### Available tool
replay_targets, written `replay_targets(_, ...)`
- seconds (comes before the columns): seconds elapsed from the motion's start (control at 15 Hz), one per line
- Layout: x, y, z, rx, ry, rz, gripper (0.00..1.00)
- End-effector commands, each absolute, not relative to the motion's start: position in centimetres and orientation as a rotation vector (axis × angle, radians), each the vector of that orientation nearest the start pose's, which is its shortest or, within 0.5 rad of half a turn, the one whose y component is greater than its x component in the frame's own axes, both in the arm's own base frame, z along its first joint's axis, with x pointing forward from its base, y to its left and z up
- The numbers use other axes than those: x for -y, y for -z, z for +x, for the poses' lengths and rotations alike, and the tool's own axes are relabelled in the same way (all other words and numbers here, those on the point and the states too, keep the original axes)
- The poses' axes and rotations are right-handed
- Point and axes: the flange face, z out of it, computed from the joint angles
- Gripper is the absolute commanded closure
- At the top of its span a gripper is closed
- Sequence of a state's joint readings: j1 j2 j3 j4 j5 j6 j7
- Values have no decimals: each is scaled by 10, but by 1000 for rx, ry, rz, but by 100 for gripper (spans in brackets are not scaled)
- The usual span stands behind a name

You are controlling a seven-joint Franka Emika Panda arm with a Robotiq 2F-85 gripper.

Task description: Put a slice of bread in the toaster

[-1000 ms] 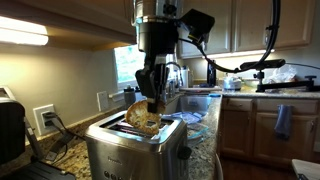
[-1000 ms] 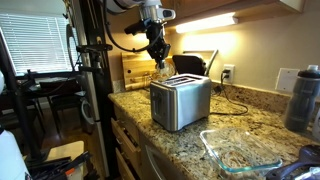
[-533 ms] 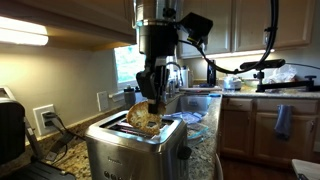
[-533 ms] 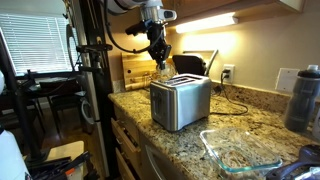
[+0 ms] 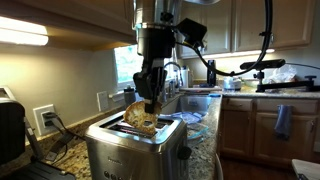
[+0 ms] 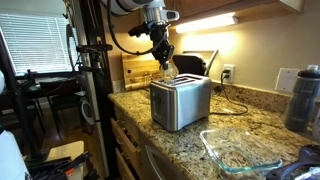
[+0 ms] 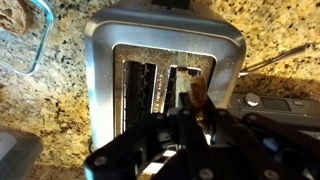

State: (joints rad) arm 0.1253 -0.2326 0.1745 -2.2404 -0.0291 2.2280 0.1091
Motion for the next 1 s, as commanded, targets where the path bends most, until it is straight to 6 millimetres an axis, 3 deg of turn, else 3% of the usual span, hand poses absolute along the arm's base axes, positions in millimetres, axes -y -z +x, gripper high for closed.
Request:
replay_targets(0.0, -149, -480, 488, 322, 391, -3121, 92)
replay_targets(0.53, -149, -466, 504, 316, 384, -3112, 91)
replay_targets(0.6, -148, -465, 506, 313, 380, -3113, 73)
replay_targets(0.67, -147, -465, 508, 312, 379, -3111, 62)
replay_targets(0.73, -151, -462, 502, 311, 353, -3110, 82)
replay_targets(0.93, -150, -463, 505, 308, 355, -3109, 63)
